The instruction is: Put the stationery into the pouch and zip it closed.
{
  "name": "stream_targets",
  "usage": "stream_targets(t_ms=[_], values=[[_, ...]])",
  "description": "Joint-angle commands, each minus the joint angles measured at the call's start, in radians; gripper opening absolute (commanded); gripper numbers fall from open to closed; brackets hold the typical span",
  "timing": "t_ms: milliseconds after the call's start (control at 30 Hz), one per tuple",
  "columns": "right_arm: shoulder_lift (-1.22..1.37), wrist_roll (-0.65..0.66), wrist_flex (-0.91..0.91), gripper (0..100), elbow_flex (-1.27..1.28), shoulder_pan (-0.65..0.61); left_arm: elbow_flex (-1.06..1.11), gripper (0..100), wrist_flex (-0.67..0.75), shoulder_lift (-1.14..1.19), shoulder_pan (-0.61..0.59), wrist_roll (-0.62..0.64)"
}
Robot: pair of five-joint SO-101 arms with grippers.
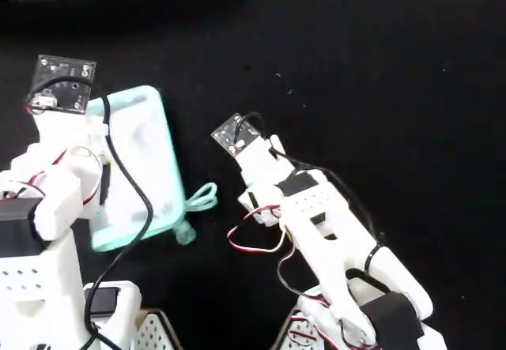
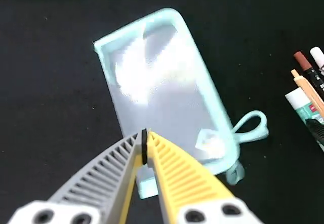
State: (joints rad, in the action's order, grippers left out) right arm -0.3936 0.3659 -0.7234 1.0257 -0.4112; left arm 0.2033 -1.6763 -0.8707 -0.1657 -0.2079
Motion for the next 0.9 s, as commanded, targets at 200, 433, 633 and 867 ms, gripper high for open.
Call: stream_targets(t_ms=[200,433,633,867], values=[[-0.001,-0.009,0.008,19.4,-0.038,-0.006,0.067,3,0.026,-0.005,0.001,-0.031],[-0.024,-0.008,0.006,19.4,-0.030,-0.006,0.504,4,0.206,-0.011,-0.229,-0.313],[-0.188,-0.006,0.006,19.4,0.054,-0.006,0.796,17,0.394,-0.201,-0.496,-0.509],[-0.364,-0.009,-0.002,19.2,0.140,-0.006,1.113,17,0.388,-0.667,-0.619,-0.580]])
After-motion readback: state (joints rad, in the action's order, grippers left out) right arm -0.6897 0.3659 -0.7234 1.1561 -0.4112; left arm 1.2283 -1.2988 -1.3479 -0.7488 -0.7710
